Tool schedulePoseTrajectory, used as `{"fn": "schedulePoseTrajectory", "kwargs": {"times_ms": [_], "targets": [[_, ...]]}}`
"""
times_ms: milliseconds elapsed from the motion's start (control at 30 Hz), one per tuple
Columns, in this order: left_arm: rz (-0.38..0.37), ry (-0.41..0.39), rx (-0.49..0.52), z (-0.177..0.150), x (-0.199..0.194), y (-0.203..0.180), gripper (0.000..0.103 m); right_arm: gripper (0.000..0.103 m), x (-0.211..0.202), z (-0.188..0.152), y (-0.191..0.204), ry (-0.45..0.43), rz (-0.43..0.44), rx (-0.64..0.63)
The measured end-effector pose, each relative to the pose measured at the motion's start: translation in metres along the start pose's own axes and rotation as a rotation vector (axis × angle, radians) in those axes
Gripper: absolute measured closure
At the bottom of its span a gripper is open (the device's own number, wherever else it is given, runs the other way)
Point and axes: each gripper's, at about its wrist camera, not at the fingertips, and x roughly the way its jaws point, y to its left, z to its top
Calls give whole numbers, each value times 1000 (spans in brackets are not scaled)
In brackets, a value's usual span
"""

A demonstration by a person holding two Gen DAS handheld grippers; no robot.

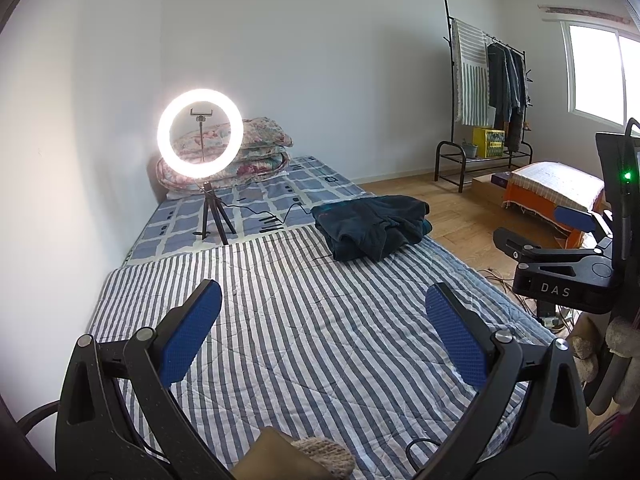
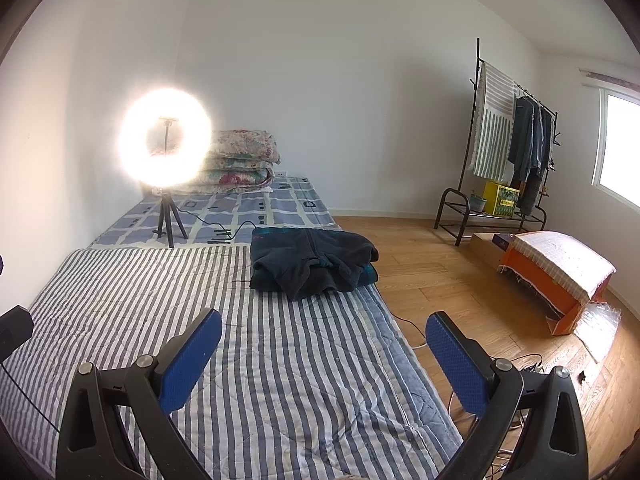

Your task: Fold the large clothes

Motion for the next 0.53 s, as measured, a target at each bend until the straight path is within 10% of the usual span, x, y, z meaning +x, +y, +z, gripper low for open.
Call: {"fn": "schedulePoseTrajectory", "kwargs": {"times_ms": [533], "targets": [[-6,-5,-4,-1,-2,-3,0,0,0,-1,1,4,6,1]]}}
